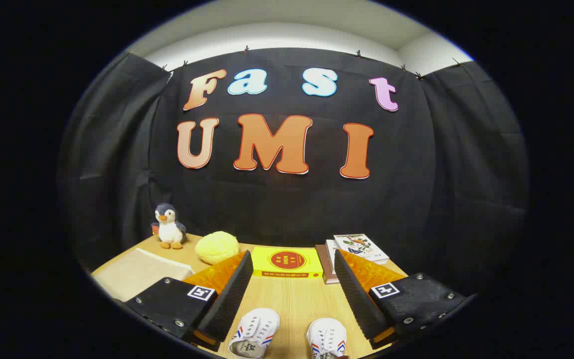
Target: Open the storage box then place both shoes into the box .Put the left shoe in first, then the right shoe, with the right side of both shoes facing outward in a uniform manner.
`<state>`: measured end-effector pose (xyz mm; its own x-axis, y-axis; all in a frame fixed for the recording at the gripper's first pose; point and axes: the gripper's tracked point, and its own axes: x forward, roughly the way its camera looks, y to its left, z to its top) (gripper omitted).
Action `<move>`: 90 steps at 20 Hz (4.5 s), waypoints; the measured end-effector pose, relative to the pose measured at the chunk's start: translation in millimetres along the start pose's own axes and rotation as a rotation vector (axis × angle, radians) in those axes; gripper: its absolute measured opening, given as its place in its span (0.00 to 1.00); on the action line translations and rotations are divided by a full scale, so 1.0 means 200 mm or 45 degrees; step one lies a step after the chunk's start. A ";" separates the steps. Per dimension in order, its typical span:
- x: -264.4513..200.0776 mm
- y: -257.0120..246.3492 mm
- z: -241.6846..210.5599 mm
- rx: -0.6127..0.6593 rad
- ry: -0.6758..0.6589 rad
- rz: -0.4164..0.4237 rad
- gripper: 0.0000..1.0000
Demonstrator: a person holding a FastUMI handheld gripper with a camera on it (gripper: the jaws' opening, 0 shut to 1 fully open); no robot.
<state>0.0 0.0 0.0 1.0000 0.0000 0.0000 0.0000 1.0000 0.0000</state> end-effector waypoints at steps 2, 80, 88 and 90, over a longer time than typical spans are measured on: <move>-0.01 0.08 -0.01 0.007 0.009 0.033 0.98; -0.39 2.15 0.19 0.829 0.809 1.407 0.65; -0.15 2.09 0.13 0.670 0.615 1.070 0.98; -0.08 1.98 0.11 0.624 0.570 0.972 0.97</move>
<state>-16.6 396.9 22.8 0.6406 0.7405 -0.2033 -0.5394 0.6223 0.5672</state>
